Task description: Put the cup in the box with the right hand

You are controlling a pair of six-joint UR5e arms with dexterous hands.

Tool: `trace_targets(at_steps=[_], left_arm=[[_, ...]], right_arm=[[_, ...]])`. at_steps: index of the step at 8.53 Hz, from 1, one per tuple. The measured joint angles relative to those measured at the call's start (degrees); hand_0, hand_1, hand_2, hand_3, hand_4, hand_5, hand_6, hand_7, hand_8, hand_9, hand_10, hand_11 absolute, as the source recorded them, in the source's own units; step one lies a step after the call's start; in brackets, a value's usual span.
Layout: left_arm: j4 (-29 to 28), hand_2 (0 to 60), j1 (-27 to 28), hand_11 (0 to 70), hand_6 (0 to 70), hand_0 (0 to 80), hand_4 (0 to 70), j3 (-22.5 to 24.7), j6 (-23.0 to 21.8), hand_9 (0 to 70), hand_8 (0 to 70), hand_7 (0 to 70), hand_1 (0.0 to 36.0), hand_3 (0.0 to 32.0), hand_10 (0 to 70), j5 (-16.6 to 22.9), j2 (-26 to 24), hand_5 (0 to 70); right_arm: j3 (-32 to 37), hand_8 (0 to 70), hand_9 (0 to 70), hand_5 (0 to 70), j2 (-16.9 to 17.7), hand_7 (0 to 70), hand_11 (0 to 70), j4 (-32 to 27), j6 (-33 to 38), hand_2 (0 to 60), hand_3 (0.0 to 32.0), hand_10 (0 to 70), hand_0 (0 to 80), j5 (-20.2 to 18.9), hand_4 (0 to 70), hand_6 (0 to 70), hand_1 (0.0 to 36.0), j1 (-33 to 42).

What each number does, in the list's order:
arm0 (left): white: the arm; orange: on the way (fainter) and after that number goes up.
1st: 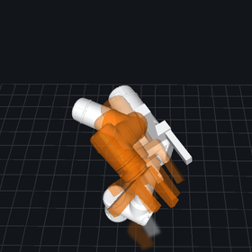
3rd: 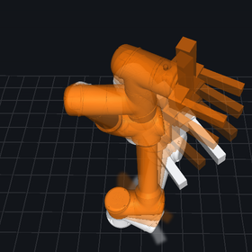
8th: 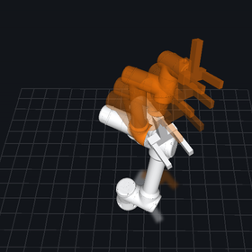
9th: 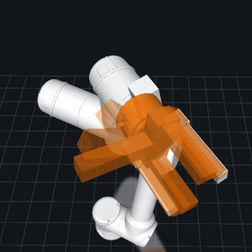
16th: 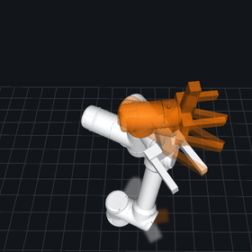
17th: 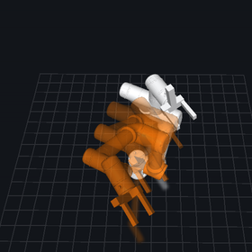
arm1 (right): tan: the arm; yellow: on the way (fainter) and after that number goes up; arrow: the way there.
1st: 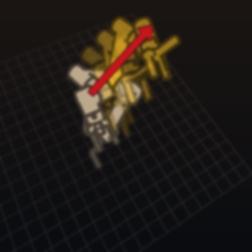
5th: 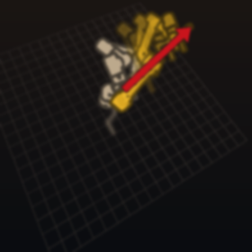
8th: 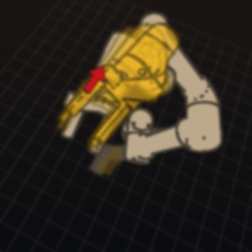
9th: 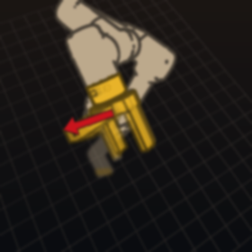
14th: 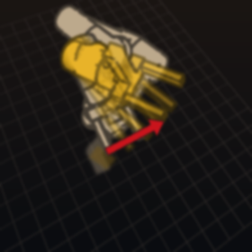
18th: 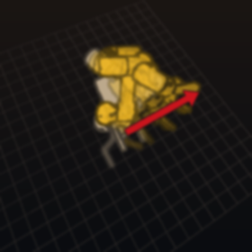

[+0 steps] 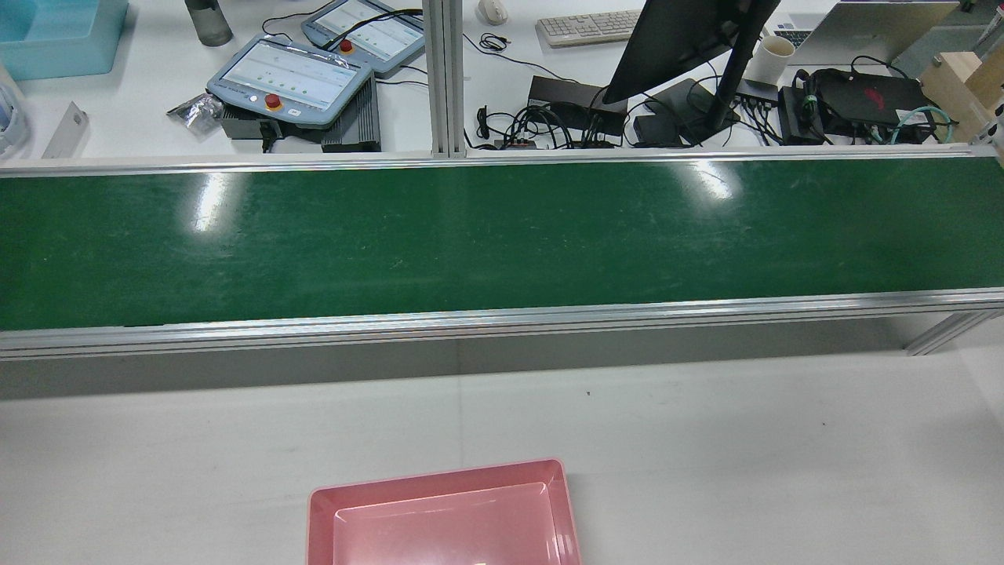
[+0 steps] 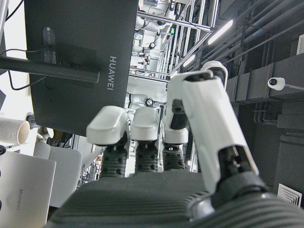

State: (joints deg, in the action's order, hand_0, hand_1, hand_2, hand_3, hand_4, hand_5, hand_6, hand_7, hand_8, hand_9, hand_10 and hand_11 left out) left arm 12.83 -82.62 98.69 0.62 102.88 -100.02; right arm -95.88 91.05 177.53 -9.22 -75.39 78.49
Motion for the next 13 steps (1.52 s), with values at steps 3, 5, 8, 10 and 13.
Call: trace_targets(at_steps=[3, 5, 8, 10, 13], left_arm=[[0.0, 0.0, 0.0, 0.0, 0.0, 0.0, 0.0, 0.0, 0.0, 0.0, 0.0, 0.0, 0.0, 0.0, 0.0, 0.0, 0.0, 0.0], [0.0, 0.0, 0.0, 0.0, 0.0, 0.0, 0.0, 0.0, 0.0, 0.0, 0.0, 0.0, 0.0, 0.0, 0.0, 0.0, 0.0, 0.0], [0.0, 0.0, 0.0, 0.0, 0.0, 0.0, 0.0, 0.0, 0.0, 0.0, 0.0, 0.0, 0.0, 0.0, 0.0, 0.0, 0.0, 0.0], [0.0, 0.0, 0.0, 0.0, 0.0, 0.0, 0.0, 0.0, 0.0, 0.0, 0.0, 0.0, 0.0, 0.0, 0.0, 0.0, 0.0, 0.0], [0.0, 0.0, 0.0, 0.0, 0.0, 0.0, 0.0, 0.0, 0.0, 0.0, 0.0, 0.0, 0.0, 0.0, 0.0, 0.0, 0.0, 0.0]], right_arm=[[0.9, 70.0, 70.0, 25.1, 0.1, 70.0, 70.0, 0.0, 0.0, 60.0, 0.0, 67.4, 79.3, 0.1, 55.7, 50.0, 36.0, 0.0], [2.2, 70.0, 70.0, 26.3, 1.4, 70.0, 70.0, 1.3, 1.6, 60.0, 0.0, 68.2, 80.0, 0.1, 54.4, 50.6, 36.0, -0.1], [2.5, 70.0, 70.0, 27.0, 1.7, 70.0, 70.0, 4.0, 6.2, 60.0, 0.0, 70.0, 80.0, 0.1, 60.6, 51.6, 36.0, -0.3], [0.5, 70.0, 70.0, 24.2, -0.2, 70.0, 70.0, 4.4, 6.1, 0.1, 0.0, 70.0, 80.0, 0.1, 58.4, 51.3, 20.4, -0.5], [-0.3, 70.0, 70.0, 19.6, -1.6, 70.0, 70.0, 4.4, 5.5, 0.0, 0.0, 70.0, 75.4, 0.2, 58.1, 49.3, 2.2, -0.6]])
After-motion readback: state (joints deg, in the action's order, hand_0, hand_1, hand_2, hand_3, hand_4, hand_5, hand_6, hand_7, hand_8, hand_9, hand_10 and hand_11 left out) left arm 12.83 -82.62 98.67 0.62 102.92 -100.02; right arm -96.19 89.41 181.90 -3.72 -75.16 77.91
